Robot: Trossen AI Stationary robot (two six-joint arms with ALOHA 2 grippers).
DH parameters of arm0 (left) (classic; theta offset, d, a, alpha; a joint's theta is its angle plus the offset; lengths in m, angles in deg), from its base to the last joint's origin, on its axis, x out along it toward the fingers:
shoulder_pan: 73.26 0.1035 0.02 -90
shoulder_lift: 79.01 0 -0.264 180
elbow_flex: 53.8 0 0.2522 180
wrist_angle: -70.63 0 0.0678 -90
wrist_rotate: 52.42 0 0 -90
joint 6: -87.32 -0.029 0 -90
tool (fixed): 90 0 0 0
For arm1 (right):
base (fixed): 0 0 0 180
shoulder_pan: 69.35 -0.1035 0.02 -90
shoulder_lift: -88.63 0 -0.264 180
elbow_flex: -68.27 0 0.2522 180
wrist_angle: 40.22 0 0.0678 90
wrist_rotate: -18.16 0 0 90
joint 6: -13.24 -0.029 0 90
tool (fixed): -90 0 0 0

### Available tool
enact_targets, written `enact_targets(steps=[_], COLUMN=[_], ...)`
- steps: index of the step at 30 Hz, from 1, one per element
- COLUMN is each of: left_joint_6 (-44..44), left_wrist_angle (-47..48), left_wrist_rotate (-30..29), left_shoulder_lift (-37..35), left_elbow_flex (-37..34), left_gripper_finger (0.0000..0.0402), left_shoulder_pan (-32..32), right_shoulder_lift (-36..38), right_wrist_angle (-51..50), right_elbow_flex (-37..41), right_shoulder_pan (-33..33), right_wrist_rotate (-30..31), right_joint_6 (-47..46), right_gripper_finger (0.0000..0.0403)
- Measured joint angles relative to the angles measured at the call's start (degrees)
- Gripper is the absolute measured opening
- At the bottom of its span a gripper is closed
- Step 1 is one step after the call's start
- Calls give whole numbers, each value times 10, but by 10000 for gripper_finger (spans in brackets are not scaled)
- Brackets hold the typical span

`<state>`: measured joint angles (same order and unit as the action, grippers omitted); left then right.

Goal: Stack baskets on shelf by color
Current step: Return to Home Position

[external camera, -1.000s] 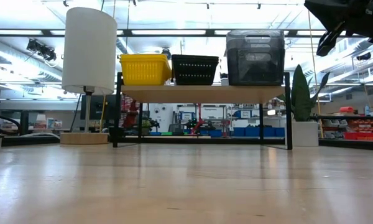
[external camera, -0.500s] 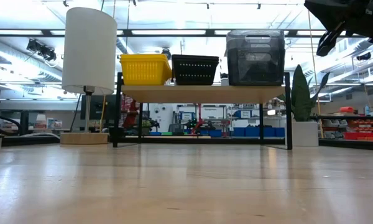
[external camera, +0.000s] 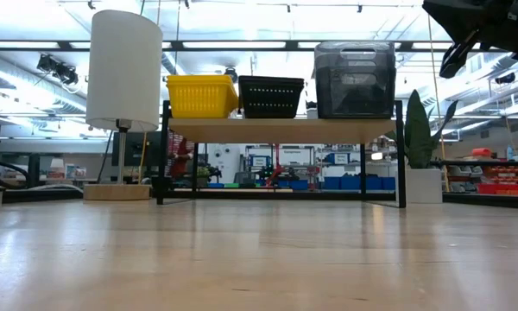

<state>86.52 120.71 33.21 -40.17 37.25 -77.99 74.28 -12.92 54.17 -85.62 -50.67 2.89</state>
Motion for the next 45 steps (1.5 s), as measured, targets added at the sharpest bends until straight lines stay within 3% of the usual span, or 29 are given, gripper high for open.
enact_targets(steps=[13,21,35,45], left_joint_6=[-33,-29,-29,-33], left_wrist_angle=[-303,-496,-511,-413], left_wrist_rotate=[10,10,10,10], left_shoulder_lift=[-179,-242,-352,-387], left_elbow_flex=[-440,-621,-763,-768], left_gripper_finger=[114,114,114,114], left_shoulder_pan=[1,1,1,0], right_shoulder_lift=[0,0,0,0], right_wrist_angle=[0,0,0,0], right_elbow_flex=[0,0,0,0], right_shoulder_pan=[0,0,0,0], right_wrist_rotate=[0,0,0,0], right_joint_6=[0,0,0,0], right_gripper_finger=[16,16,16,16])
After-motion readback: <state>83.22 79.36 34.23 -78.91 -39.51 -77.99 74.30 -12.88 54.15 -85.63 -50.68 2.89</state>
